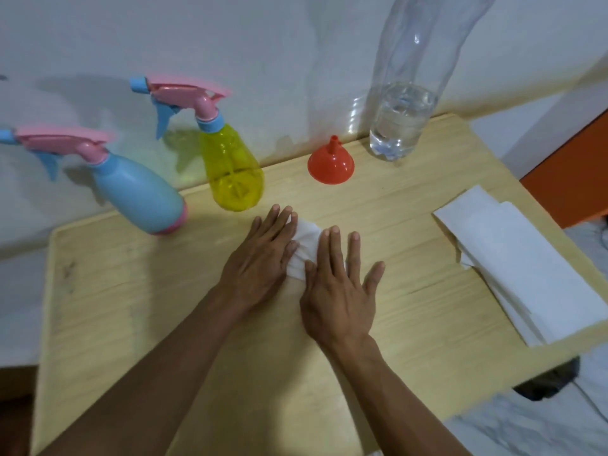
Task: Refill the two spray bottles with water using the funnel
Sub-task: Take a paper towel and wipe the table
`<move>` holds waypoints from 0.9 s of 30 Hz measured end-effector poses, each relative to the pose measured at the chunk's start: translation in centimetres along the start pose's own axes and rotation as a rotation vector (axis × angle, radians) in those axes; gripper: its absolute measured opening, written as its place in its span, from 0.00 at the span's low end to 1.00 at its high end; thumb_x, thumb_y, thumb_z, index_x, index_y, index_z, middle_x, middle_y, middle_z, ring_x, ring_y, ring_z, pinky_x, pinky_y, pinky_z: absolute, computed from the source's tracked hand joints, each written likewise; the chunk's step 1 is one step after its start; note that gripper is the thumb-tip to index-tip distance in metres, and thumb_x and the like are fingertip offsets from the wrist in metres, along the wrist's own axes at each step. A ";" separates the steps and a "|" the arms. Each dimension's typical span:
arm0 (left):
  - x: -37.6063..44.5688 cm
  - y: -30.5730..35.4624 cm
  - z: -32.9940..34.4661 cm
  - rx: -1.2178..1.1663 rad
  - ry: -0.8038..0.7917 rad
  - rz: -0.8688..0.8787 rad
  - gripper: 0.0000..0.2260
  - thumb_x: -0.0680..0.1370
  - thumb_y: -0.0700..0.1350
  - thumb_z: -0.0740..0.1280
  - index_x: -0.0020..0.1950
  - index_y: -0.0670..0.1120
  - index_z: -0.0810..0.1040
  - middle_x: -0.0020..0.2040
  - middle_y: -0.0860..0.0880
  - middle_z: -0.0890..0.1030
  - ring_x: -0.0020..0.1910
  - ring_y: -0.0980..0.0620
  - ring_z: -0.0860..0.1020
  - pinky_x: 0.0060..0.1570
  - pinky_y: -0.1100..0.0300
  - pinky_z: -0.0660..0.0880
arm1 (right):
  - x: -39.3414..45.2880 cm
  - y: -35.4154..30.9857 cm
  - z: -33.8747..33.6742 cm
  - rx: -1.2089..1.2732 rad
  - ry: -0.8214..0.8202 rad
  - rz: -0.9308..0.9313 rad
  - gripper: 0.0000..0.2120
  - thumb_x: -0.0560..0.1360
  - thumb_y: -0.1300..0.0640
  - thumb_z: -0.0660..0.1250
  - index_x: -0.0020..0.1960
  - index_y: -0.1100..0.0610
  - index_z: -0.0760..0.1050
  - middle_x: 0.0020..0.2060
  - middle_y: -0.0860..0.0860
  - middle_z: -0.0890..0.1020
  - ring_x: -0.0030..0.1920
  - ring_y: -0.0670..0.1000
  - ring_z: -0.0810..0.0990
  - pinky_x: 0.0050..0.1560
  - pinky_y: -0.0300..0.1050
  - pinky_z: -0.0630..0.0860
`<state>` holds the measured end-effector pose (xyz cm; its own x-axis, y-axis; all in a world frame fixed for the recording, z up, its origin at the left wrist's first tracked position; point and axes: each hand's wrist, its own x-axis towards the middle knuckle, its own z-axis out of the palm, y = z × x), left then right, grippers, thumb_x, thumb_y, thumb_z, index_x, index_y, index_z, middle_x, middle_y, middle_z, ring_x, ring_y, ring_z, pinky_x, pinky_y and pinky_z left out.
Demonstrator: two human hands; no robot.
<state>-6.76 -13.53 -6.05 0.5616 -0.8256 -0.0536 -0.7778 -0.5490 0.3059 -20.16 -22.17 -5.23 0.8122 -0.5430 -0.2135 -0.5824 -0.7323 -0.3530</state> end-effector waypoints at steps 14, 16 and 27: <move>-12.5 -7.5 -1.2 -0.101 0.101 -0.346 0.30 0.81 0.54 0.43 0.79 0.39 0.55 0.81 0.42 0.54 0.78 0.51 0.44 0.74 0.59 0.38 | -2.8 -9.1 5.0 -0.064 -0.072 -0.368 0.31 0.81 0.47 0.37 0.83 0.54 0.40 0.82 0.46 0.42 0.80 0.54 0.33 0.74 0.69 0.35; -13.9 -8.7 -1.0 -0.081 0.141 -0.388 0.31 0.81 0.55 0.42 0.78 0.38 0.58 0.80 0.41 0.58 0.80 0.45 0.50 0.75 0.56 0.41 | -2.8 -10.3 5.4 -0.084 -0.093 -0.427 0.31 0.81 0.47 0.37 0.83 0.53 0.40 0.82 0.45 0.42 0.81 0.54 0.33 0.75 0.69 0.35; -20.4 -8.0 -0.8 -0.090 0.314 -0.644 0.26 0.83 0.49 0.46 0.78 0.37 0.60 0.79 0.38 0.60 0.80 0.41 0.54 0.76 0.49 0.47 | -2.6 -13.3 5.8 -0.257 -0.225 -0.794 0.29 0.86 0.50 0.48 0.83 0.50 0.40 0.82 0.45 0.41 0.81 0.55 0.34 0.75 0.70 0.37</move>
<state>-11.75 7.85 -6.64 0.9659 -0.2580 0.0226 -0.2467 -0.8900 0.3833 -14.26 -8.60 -5.30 0.9540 0.2428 -0.1757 0.1922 -0.9454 -0.2631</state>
